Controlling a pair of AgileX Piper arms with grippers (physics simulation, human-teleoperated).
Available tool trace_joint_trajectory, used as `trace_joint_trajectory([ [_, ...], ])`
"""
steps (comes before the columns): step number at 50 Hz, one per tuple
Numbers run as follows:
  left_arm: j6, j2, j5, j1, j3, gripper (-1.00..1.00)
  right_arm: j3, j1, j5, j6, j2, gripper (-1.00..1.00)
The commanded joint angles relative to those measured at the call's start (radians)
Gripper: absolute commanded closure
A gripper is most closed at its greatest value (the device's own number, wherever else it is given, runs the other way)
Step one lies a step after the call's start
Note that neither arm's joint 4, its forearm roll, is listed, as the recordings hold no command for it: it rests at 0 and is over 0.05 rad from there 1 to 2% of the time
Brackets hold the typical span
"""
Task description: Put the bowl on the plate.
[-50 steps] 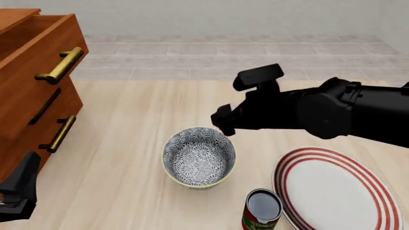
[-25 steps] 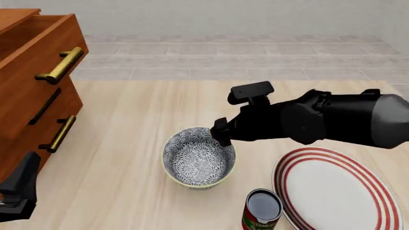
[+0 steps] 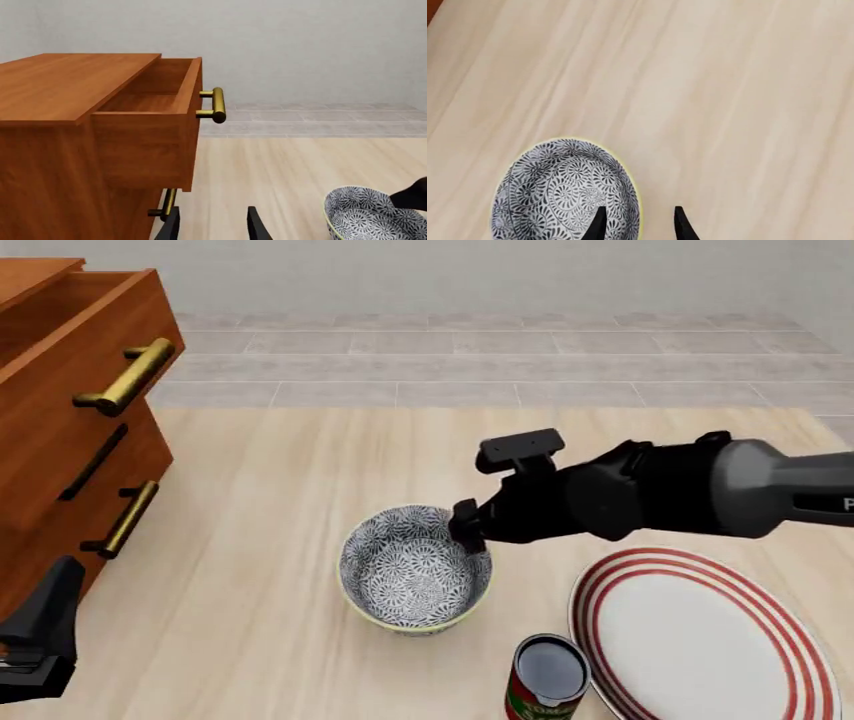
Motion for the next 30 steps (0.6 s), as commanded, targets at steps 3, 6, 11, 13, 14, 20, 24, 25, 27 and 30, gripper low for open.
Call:
trace_joint_trajectory([
  [3,0.0,0.0,0.0,0.0,0.0,-1.0,0.011,0.005,-0.026,0.007,0.048,-1.0],
  [6,0.0,0.0,0.0,0.0,0.0,-1.0,0.022,0.01,-0.04,0.016,0.055,-1.0],
  [11,0.0,0.0,0.0,0.0,0.0,-1.0,0.032,0.015,-0.051,0.024,0.061,-1.0],
  [13,0.0,0.0,0.0,0.0,0.0,-1.0,0.035,0.019,-0.057,0.028,0.064,-1.0],
  [14,0.0,0.0,0.0,0.0,0.0,-1.0,0.043,0.021,-0.063,0.032,0.062,-1.0],
  [20,0.0,0.0,0.0,0.0,0.0,-1.0,0.054,0.026,-0.08,0.035,0.081,-1.0],
  [24,0.0,0.0,0.0,0.0,0.0,-1.0,0.053,0.024,-0.088,0.035,0.097,-1.0],
  [25,0.0,0.0,0.0,0.0,0.0,-1.0,0.053,0.022,-0.089,0.035,0.1,-1.0],
  [27,0.0,0.0,0.0,0.0,0.0,-1.0,0.059,0.027,-0.094,0.039,0.1,-1.0],
  [30,0.0,0.0,0.0,0.0,0.0,-1.0,0.062,0.029,-0.095,0.042,0.099,-1.0],
])
